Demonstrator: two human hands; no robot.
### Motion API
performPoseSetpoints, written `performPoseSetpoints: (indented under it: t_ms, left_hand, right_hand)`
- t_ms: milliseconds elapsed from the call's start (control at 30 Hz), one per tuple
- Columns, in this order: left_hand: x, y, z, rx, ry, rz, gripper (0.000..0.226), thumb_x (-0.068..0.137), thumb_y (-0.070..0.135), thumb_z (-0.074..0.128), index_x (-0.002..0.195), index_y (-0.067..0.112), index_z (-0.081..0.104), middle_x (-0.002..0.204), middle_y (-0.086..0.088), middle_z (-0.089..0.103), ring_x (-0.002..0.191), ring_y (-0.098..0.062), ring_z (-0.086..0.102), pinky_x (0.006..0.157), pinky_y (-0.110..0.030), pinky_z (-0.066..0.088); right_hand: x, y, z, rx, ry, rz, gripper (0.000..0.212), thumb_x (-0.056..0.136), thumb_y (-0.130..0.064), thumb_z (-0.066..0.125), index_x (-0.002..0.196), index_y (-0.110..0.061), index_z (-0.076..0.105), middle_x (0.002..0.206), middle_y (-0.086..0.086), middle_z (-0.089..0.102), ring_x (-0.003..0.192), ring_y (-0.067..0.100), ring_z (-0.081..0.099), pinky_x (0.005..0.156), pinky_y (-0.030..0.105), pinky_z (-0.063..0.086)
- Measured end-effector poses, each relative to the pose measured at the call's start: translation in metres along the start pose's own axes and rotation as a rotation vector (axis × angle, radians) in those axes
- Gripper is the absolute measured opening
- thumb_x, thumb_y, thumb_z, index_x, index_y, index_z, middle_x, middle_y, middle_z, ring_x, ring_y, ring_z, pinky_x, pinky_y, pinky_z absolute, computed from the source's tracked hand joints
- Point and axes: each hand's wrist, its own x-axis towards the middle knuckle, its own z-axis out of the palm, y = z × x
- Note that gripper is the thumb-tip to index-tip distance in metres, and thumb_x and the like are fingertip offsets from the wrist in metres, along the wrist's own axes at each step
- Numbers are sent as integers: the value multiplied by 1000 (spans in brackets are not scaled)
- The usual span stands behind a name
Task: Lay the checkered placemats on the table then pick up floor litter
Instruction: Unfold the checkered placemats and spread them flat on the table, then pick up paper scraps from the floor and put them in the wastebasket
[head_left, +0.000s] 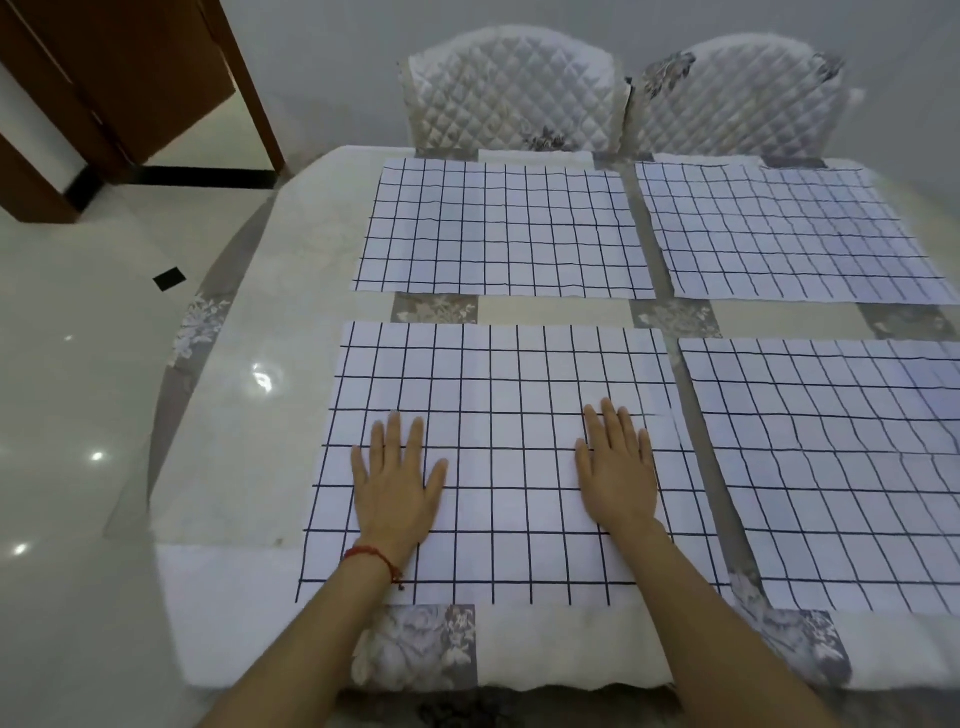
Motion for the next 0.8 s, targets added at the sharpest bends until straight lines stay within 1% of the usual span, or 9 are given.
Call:
performPoseSetpoints:
  t_ms: [67,133,200,333,433,533,633,733,800]
  left_hand:
    - [0,0,-10,4,-46,-21,75,82,63,3,146,23,6,157,-5,-2,145,-24,-4,116,-45,-4]
    - [3,5,-23,-18,-109,-27,64,91,50,25,145,18,12,157,-10,3,144,-28,0,118,-47,4]
    - [4,13,-39,-57,-102,4,60,92,38,40,143,14,20,155,-13,13,143,-29,9,117,-46,12]
    - [-21,31,-71,-229,-132,162,45,93,31,44,134,12,41,148,-11,33,137,-23,29,113,-36,24]
    - [-60,39,-95,-359,-87,164,38,93,28,46,128,14,50,137,-7,49,123,-20,47,101,-30,36]
    - [-105,37,-112,-414,-62,170,36,92,30,48,125,16,53,133,-3,53,118,-19,50,94,-25,38]
    - [-155,31,-122,-405,-8,191,35,91,31,50,123,18,55,131,-1,56,121,-18,49,99,-28,37]
    - [-211,27,-127,-416,76,162,32,90,30,51,120,20,57,127,0,58,119,-18,51,100,-33,40]
    - [-251,27,-127,-420,135,178,30,90,28,52,117,19,59,123,-1,61,114,-20,54,94,-30,40]
  right_hand:
    - [0,-2,-7,-4,-48,10,68,86,-49,-1,147,-22,12,158,1,7,146,19,1,118,38,-4]
    - [-3,-6,-21,31,-81,56,56,96,-41,17,146,-19,16,157,4,10,146,21,3,118,40,1]
    - [-12,-11,-39,100,-45,51,51,98,-33,30,145,-16,23,156,7,18,145,23,10,118,39,6]
    - [-49,-23,-79,302,-10,-17,47,96,-26,42,140,-15,34,149,8,34,139,23,27,113,35,21]
    - [-90,-26,-110,408,-15,-16,41,95,-26,44,134,-15,44,142,3,44,132,18,37,106,27,29]
    - [-140,-26,-133,460,27,-23,37,94,-26,48,129,-16,51,135,-1,51,128,17,42,105,29,34]
    - [-195,-19,-145,506,99,-57,32,91,-25,52,122,-17,57,125,-7,53,123,15,46,104,32,38]
    - [-253,-10,-151,540,121,-85,32,92,-24,51,123,-20,56,127,-4,55,123,14,45,102,29,36]
    - [-291,-4,-154,530,160,-128,31,92,-22,52,122,-19,57,126,-3,57,121,15,46,102,30,37]
